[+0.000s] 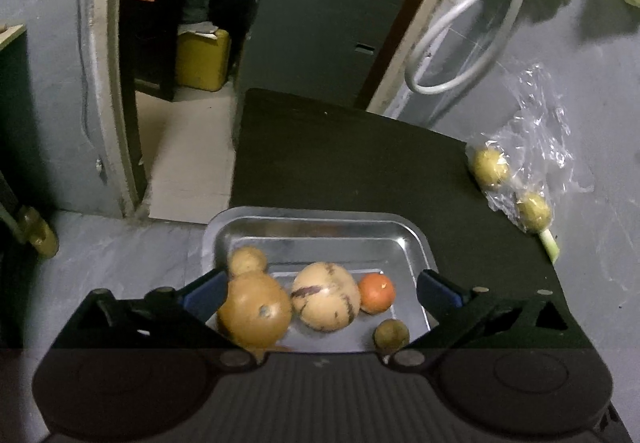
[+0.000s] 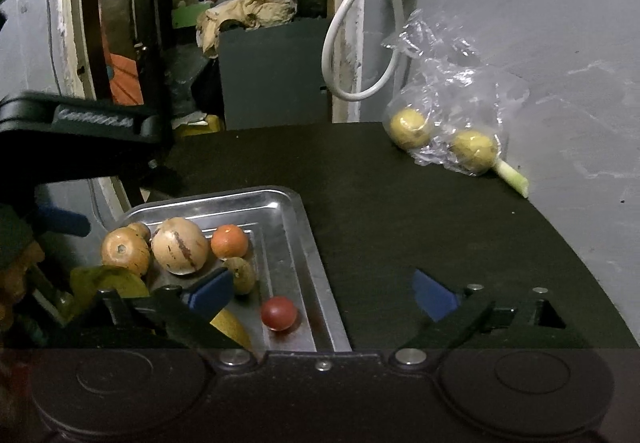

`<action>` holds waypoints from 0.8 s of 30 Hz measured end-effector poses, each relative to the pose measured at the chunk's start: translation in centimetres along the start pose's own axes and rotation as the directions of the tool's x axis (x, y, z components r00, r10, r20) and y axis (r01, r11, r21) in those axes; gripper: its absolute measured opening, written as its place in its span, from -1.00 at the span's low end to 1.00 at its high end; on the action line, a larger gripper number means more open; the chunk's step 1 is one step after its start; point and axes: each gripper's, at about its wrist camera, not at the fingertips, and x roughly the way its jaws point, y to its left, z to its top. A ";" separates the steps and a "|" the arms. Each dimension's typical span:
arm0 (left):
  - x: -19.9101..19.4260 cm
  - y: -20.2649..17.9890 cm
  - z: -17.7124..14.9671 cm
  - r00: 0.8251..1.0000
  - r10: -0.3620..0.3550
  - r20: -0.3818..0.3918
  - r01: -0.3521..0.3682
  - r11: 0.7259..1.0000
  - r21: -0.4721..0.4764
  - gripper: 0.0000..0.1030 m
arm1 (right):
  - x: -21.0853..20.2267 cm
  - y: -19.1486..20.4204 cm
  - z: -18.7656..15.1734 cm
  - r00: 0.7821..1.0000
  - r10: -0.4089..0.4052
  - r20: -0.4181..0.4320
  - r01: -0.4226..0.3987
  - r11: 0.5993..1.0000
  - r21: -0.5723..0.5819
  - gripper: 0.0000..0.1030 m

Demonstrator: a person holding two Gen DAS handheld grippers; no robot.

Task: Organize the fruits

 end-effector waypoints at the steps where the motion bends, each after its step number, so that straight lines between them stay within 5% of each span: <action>1: -0.3 0.2 -0.2 1.000 0.002 0.005 -0.002 1.000 -0.001 0.99 | -0.2 -0.1 0.0 1.000 -0.002 0.003 0.002 1.000 0.002 0.91; 24: -7.0 1.8 -4.7 0.998 0.002 0.061 -0.003 1.000 0.025 0.99 | -7.4 -0.6 -0.9 0.994 -0.060 0.094 0.056 0.998 0.041 0.99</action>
